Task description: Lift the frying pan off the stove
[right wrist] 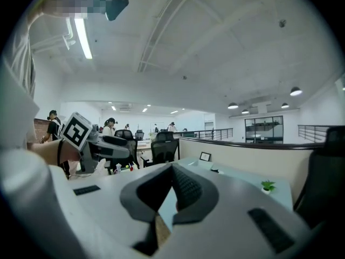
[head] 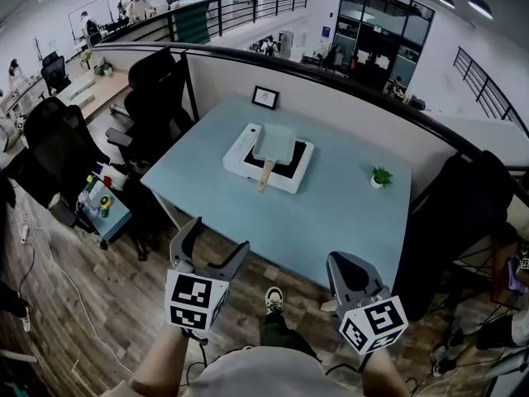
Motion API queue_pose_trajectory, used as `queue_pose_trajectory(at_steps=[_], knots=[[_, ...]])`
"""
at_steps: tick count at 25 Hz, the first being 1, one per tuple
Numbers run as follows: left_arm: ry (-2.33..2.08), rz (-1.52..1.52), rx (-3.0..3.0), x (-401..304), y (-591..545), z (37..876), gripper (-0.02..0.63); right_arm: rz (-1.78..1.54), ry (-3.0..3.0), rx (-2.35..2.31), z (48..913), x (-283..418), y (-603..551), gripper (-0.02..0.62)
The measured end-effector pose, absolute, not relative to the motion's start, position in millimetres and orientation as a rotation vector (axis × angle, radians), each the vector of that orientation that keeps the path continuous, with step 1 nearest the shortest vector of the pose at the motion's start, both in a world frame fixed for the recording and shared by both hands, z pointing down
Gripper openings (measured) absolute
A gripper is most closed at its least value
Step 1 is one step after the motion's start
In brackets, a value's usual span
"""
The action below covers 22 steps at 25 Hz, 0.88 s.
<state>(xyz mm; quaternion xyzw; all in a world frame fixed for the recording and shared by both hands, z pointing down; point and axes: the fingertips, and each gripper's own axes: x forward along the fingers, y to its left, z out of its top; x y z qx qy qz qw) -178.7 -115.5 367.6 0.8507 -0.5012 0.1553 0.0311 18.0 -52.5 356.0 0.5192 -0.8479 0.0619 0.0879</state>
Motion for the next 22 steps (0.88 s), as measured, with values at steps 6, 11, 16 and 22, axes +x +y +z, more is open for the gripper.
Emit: queue_pose_trajectory(at_steps=[6, 11, 16, 22], knots=[[-1.530, 0.473, 2.592, -154, -201, 374, 0.405, 0.231, -2.538, 1.533, 366, 40, -139, 0.003], [-1.473, 0.467, 2.523, -130, -266, 386, 0.405, 0.267, -2.550, 1.483, 376, 57, -206, 0.003], [-1.438, 0.513, 2.458, -108, -322, 411, 0.405, 0.304, -2.547, 1.448, 395, 77, -268, 0.003], [-1.365, 0.559, 2.384, -88, -374, 450, 0.405, 0.374, -2.524, 1.435, 425, 92, -321, 0.003]])
